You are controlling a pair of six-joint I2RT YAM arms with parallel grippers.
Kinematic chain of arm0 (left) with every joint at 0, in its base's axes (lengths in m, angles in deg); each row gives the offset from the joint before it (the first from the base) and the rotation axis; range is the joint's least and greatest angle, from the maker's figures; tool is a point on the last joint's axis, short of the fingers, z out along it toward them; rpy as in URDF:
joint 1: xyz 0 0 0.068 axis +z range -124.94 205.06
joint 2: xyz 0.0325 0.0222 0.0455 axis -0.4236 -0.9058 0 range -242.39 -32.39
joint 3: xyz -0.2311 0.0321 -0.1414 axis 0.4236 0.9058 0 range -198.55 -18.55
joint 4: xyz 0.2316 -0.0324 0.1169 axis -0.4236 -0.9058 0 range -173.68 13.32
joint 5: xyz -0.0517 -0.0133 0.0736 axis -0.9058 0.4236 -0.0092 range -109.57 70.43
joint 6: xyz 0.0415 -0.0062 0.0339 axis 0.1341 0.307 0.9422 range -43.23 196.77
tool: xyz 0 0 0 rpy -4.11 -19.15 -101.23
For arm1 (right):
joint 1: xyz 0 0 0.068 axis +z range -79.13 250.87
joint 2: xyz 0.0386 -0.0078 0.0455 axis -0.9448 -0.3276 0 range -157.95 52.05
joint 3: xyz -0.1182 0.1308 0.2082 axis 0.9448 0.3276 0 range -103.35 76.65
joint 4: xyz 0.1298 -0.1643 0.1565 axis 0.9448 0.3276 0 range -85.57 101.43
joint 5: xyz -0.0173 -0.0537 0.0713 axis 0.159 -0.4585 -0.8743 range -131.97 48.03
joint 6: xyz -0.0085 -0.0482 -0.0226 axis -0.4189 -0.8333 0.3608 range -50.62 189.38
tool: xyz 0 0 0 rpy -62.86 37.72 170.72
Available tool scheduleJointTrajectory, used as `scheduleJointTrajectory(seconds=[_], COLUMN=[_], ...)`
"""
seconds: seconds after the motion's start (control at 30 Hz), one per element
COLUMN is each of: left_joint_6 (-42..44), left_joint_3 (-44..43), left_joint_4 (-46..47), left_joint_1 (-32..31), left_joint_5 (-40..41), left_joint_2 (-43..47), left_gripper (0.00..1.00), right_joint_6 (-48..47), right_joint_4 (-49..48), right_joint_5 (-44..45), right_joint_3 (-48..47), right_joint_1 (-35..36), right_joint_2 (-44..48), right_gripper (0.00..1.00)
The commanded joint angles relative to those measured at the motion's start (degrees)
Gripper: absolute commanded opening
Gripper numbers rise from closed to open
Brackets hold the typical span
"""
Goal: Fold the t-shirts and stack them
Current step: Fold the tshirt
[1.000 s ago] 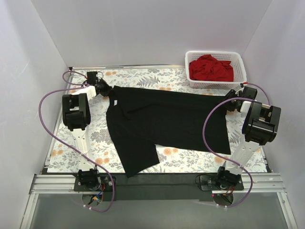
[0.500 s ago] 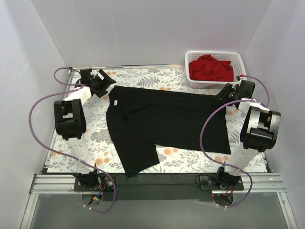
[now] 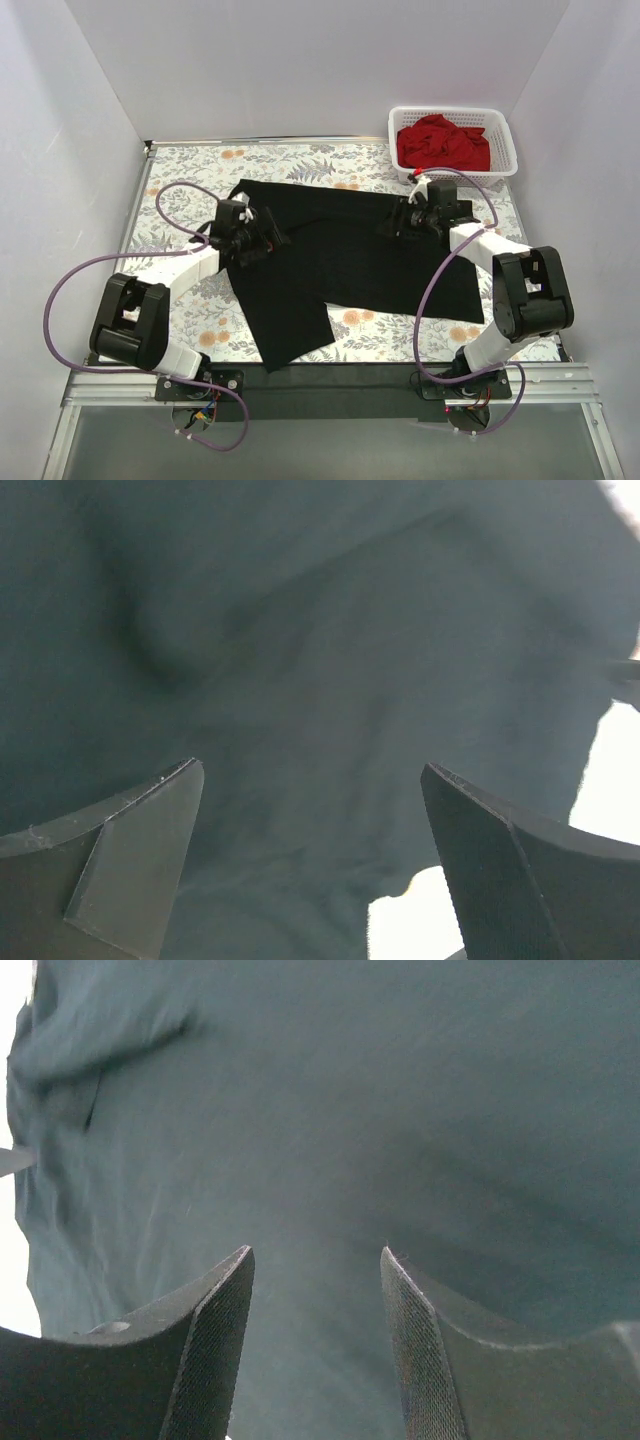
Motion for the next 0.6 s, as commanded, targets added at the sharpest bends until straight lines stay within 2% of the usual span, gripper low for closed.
scheduleJointTrajectory(seconds=[0.0,0.2,0.57], left_joint_6=[-4.5,-5.1,-4.9], left_joint_3=[4.0,2.3,0.0], left_joint_4=[1.8,6.3,10.1], left_joint_1=[0.1,-2.4,-3.2], left_joint_5=[6.9,14.1,16.6], left_joint_2=[2.8,-2.0,-7.9], left_gripper=[0.84,0.73,0.54], right_joint_6=[-1.6,-1.2,-0.3], right_joint_4=[-4.1,-6.9,-10.4], right_joint_5=[-1.7,-3.9,-4.6], right_joint_3=[2.5,4.0,3.3], right_joint_1=[2.3,5.0,8.9], right_joint_2=[3.1,2.1,-0.3], right_gripper=[0.52,0.52,0.51])
